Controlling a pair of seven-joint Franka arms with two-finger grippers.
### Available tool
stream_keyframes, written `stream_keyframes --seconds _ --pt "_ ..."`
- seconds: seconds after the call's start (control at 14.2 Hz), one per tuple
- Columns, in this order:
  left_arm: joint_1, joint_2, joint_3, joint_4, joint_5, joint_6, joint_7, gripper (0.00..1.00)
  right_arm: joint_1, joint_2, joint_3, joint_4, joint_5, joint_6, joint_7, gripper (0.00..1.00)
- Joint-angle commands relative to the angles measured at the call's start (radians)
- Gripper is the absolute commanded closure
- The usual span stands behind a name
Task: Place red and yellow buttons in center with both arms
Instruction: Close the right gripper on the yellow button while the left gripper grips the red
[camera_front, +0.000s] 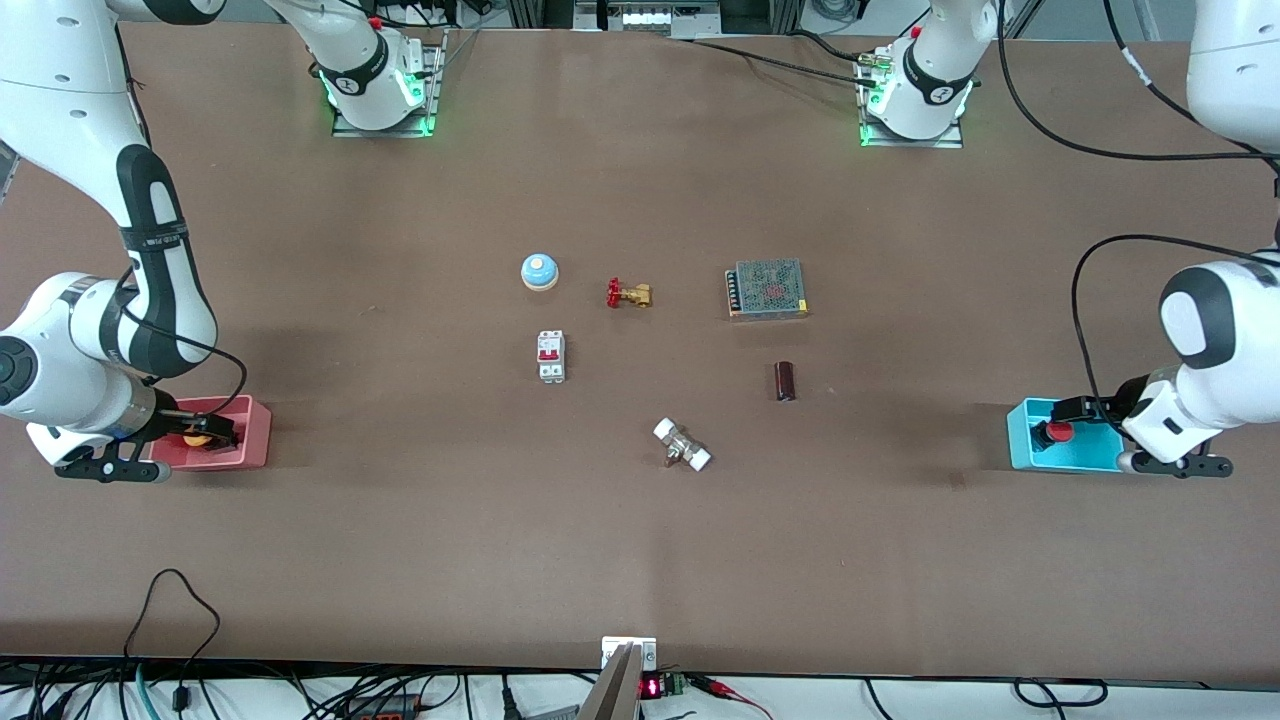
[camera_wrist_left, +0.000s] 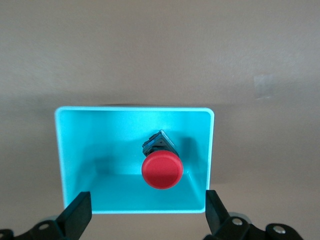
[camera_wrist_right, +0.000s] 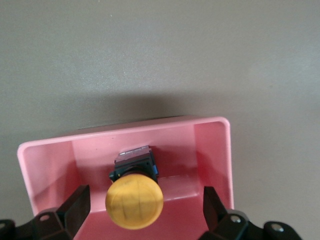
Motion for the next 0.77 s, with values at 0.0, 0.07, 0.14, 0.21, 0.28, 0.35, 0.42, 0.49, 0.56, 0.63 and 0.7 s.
stream_keyframes --seconds 0.0,0.07,0.14,0.21,0.28,0.35,0.42,0.49,0.56,0.63,0.7 --pt "0.000 0.044 0.000 0.030 0.015 0.015 0.016 0.00 -0.023 0.026 0.015 0.019 0.085 0.003 -0.086 0.00" --pt "0.000 0.050 0.000 0.030 0.015 0.015 0.013 0.00 -0.024 0.032 0.013 0.021 0.110 0.003 -0.112 0.00" --pt "0.001 0.057 0.000 0.028 0.015 0.021 0.013 0.00 -0.023 0.033 0.013 0.025 0.119 0.002 -0.120 0.00" --pt "0.001 0.062 0.000 0.028 0.015 0.022 0.009 0.00 -0.023 0.035 0.013 0.036 0.119 0.002 -0.120 0.00" --pt "0.000 0.062 0.000 0.030 0.014 0.022 0.006 0.01 -0.023 0.035 0.013 0.044 0.119 0.002 -0.122 0.00" --pt "0.000 0.062 0.000 0.030 0.012 0.022 0.004 0.04 -0.023 0.035 0.013 0.051 0.119 0.000 -0.122 0.00" --pt "-0.002 0.061 -0.002 0.030 0.011 0.022 0.002 0.09 -0.023 0.038 0.013 0.053 0.119 0.000 -0.120 0.00" --pt "-0.005 0.061 -0.002 0.031 0.009 0.022 -0.004 0.14 -0.024 0.043 0.013 0.058 0.119 0.000 -0.122 0.00" --pt "-0.008 0.061 -0.002 0.031 0.009 0.022 -0.013 0.20 -0.024 0.043 0.013 0.058 0.119 0.000 -0.122 0.02" --pt "-0.012 0.061 -0.002 0.033 0.006 0.022 -0.014 0.26 -0.024 0.044 0.013 0.058 0.121 0.000 -0.122 0.05" --pt "-0.012 0.061 -0.002 0.034 0.006 0.022 -0.019 0.31 -0.026 0.047 0.013 0.058 0.121 0.000 -0.122 0.09"
